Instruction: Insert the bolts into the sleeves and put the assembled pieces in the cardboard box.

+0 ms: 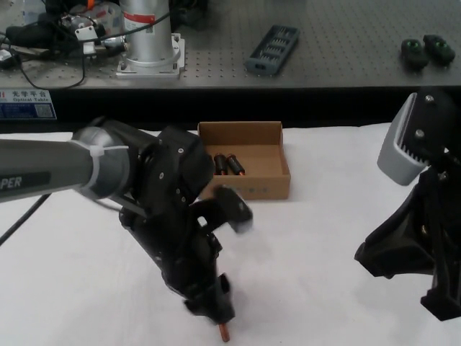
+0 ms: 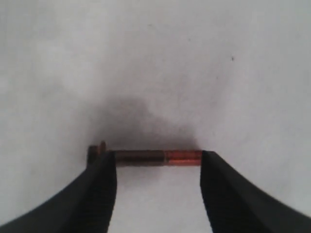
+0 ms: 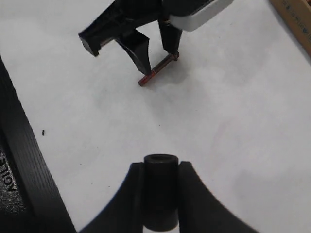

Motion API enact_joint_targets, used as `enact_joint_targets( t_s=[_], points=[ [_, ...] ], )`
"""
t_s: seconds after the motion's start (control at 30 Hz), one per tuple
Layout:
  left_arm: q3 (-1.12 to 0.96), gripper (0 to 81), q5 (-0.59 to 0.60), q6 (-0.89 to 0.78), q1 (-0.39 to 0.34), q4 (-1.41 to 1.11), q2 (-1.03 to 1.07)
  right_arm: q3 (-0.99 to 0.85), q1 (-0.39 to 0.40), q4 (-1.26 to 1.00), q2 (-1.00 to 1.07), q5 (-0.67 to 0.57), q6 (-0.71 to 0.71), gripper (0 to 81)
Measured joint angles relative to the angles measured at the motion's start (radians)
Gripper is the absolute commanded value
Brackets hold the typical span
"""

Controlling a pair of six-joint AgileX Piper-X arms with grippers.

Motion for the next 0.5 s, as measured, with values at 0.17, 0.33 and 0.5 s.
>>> enact_joint_targets(
  t_s=[0.17, 0.33, 0.5],
  points=[
    [0.000, 39.3, 0.004, -1.069, -0.026, 0.061, 0.000, 0.000, 0.000, 0.000, 0.000, 0.000, 0.036, 2.5],
    [0.000, 39.3, -0.132, -1.365, -0.043, 0.073, 0.000, 0.000, 0.000, 0.023, 0.000, 0.000, 0.061, 2.5],
    [0.000, 39.3, -0.257, -1.548, -0.043, -0.049, 0.000, 0.000, 0.000, 0.062, 0.000, 0.000, 0.064, 2.5]
  ],
)
